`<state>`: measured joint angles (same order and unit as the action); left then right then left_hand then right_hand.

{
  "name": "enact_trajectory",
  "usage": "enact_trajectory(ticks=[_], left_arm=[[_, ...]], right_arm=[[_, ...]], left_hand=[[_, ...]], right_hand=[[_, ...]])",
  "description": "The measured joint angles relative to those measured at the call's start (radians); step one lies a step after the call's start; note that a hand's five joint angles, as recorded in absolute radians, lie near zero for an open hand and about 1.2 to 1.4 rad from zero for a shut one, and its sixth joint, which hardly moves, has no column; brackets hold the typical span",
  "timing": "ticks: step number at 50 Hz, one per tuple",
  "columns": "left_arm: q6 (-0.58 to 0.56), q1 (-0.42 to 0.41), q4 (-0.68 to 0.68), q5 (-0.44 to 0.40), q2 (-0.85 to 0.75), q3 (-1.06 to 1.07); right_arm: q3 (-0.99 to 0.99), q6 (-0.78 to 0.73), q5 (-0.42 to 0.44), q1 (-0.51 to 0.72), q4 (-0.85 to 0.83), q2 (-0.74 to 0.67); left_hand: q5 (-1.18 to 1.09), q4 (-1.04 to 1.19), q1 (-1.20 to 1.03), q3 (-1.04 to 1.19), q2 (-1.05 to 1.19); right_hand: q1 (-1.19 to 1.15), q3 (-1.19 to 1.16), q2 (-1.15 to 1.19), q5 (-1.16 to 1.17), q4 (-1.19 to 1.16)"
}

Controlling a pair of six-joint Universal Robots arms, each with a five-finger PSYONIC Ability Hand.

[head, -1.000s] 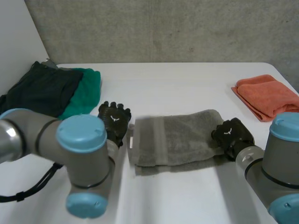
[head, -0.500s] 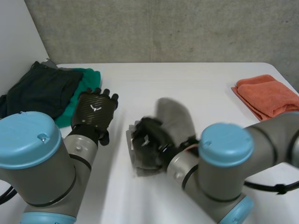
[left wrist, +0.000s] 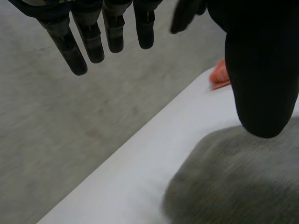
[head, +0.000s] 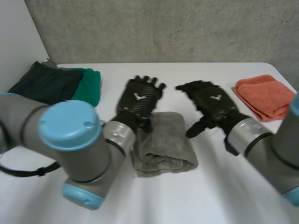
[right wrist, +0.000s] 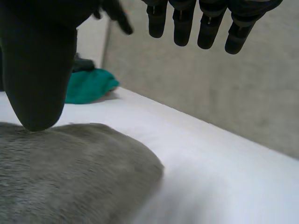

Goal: Fold the laundry.

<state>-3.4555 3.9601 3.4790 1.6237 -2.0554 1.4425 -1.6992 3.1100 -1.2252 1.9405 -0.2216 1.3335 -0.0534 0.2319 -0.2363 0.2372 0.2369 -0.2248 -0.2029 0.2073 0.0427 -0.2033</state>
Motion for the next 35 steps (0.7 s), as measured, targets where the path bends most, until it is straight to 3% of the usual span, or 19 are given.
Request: enact_trajectory(ticks=[5, 10, 14, 19, 28, 35], left_arm=[[0.012, -0.03, -0.059, 0.006, -0.105, -0.104], [0.011, -0.031, -0.179, 0.098, -0.193, -0.179], [0.005, -0.023, -0.24, 0.184, -0.219, -0.185], [-0.006, -0.013, -0.26, 0.231, -0.215, -0.139], [-0.073, -0.015, -0.254, 0.243, -0.17, -0.038], [-0.127, -0.01, -0.247, 0.241, -0.144, 0.006]], right_arm=[[0.061, 0.035, 0.006, -0.066, 0.103, -0.042], [0.172, 0.018, 0.009, -0.07, 0.215, -0.167], [0.268, -0.018, 0.014, -0.037, 0.29, -0.271], [0.342, -0.068, 0.009, 0.033, 0.318, -0.346], [0.39, -0.141, -0.011, 0.113, 0.319, -0.422], [0.402, -0.231, -0.105, 0.12, 0.317, -0.452]], left_hand=[[-0.008, 0.002, -0.003, 0.002, 0.002], [-0.029, 0.021, -0.003, 0.005, 0.008], [-0.029, 0.02, -0.003, 0.005, 0.008], [-0.029, 0.021, -0.003, 0.005, 0.008], [-0.029, 0.021, -0.003, 0.005, 0.008], [-0.029, 0.02, -0.008, 0.005, 0.008]], right_hand=[[0.0, 0.0, 0.0, 0.0, 0.0], [0.0, 0.0, 0.0, 0.0, 0.0], [0.0, 0.0, 0.0, 0.0, 0.0], [0.0, 0.0, 0.0, 0.0, 0.0], [0.0, 0.0, 0.0, 0.0, 0.0], [0.0, -0.001, 0.002, 0.0, -0.002]])
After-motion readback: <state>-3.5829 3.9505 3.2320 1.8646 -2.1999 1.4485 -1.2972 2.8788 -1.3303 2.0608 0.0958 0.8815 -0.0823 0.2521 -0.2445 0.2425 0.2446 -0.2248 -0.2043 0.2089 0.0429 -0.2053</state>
